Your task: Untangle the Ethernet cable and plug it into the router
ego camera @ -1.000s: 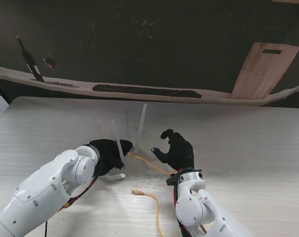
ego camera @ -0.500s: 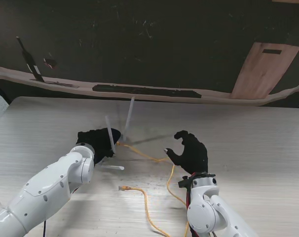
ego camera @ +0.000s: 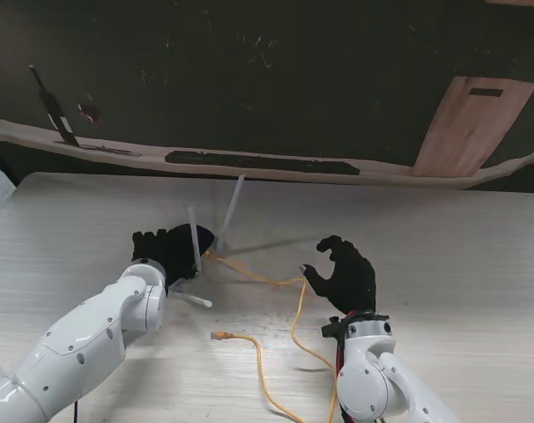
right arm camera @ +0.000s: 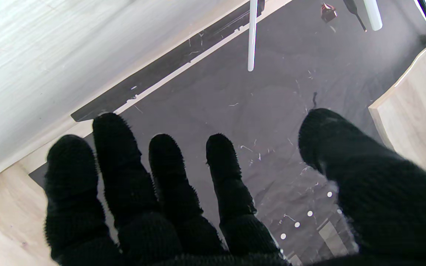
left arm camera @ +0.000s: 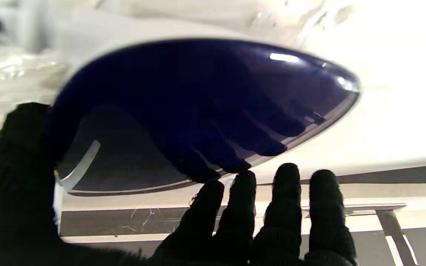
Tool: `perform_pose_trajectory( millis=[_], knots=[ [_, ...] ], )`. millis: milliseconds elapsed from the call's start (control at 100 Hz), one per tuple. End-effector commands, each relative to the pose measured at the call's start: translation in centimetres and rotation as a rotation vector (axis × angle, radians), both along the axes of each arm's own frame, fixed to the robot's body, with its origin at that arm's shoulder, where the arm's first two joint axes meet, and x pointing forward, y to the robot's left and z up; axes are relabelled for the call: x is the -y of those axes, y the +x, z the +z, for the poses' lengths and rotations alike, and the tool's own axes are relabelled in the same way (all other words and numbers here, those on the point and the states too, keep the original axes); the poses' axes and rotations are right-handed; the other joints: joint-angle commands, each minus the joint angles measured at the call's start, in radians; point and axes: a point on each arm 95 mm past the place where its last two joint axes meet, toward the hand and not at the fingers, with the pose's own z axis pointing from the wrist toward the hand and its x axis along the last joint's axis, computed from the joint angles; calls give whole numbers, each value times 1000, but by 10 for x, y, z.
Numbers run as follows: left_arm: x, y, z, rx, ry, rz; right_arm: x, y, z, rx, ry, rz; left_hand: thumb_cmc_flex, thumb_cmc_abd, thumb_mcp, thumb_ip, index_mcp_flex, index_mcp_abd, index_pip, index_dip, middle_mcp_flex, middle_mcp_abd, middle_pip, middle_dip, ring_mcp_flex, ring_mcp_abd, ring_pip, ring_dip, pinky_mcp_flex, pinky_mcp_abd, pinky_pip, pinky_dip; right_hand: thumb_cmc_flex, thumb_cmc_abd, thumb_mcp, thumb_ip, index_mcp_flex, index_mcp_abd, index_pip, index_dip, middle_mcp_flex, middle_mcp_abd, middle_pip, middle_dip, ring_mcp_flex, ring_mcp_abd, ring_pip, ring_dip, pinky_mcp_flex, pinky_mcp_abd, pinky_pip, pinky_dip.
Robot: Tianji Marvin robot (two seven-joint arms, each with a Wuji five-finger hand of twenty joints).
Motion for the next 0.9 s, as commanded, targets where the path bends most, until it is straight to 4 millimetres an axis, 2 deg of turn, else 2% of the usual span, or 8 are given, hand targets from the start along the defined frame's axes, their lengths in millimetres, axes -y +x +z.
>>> perform_pose_trajectory(
  millis=[0, 110, 350, 480, 640, 770, 800, 890],
  knots=[
    [3, -9, -10, -23, 20, 5, -3, -2, 1, -8, 22, 3, 37, 112, 118, 40, 84, -129, 151, 59, -24, -55, 3, -10, -35, -26, -19, -13, -30, -14, -23, -25, 11, 20, 19, 10, 10, 10, 13, 3, -34, 28, 1, -10, -11, 18, -1, 11, -10, 37, -12, 2],
    [4, -12, -10, 7, 19, 19, -2, -1, 2, -7, 30, 2, 16, 111, 69, 33, 60, -105, 80, 21, -48, -42, -33, -31, -57, -29, -55, -32, -46, -12, -56, -49, 9, 26, 18, 10, 7, 8, 2, -1, -39, 27, -1, -11, -13, 17, -3, 11, -11, 37, -14, 1],
    [4, -16, -7, 24, -12, 42, -5, -2, 0, -14, 47, 9, 15, 148, -37, 34, 40, -99, -11, -29, -52, -27, -141, -92, -102, -38, -109, -57, -53, -12, -155, -89, 11, 34, 17, 12, 4, 4, -3, -4, -40, 29, -2, -11, -16, 16, -4, 11, -15, 37, -16, 0],
    [4, -18, -4, 28, -22, 52, -6, -2, -1, -23, 49, 10, -6, 165, -120, 16, -10, -73, -115, -86, -78, 4, -294, -175, -166, -56, -238, -153, -45, -13, -415, -188, 13, 36, 18, 13, 9, 10, -4, -4, -40, 30, -1, -11, -19, 18, -7, 11, -16, 37, -16, -1],
    [2, -18, 3, 4, -44, 52, -4, -1, 0, -19, 48, 8, -45, 162, -127, -5, -36, -49, -264, -169, -144, 32, -459, -249, -227, -92, -449, -256, -47, -34, -760, -262, 15, 39, 19, 13, 17, 17, 1, -2, -39, 29, 0, -11, -16, 17, -4, 12, -16, 37, -16, -2],
    [-1, -18, 8, -15, -36, 55, -4, -1, 1, -16, 51, 7, -74, 142, -82, -23, -38, -12, -339, -209, -180, 57, -500, -268, -240, -83, -472, -286, -53, -43, -876, -235, 16, 40, 20, 14, 24, 21, 9, 1, -39, 29, 1, -10, -16, 17, -4, 12, -16, 37, -16, -2],
    [-1, -18, 9, -13, -34, 55, -4, -1, 0, -17, 52, 6, -102, 129, -23, -33, -37, -8, -352, -216, -181, 60, -496, -294, -240, -81, -471, -294, -45, -42, -904, -210, 16, 41, 21, 14, 24, 22, 10, 2, -39, 30, 1, -10, -16, 17, -4, 12, -16, 37, -16, -2],
    [-3, -19, 13, 3, -34, 54, -5, -1, 0, -18, 53, 6, -96, 125, -9, -34, -43, 1, -360, -220, -181, 66, -504, -304, -239, -77, -472, -296, -43, -41, -908, -203, 16, 42, 20, 14, 23, 23, 13, 3, -39, 29, 1, -10, -16, 17, -4, 12, -16, 37, -16, -2]
  ],
)
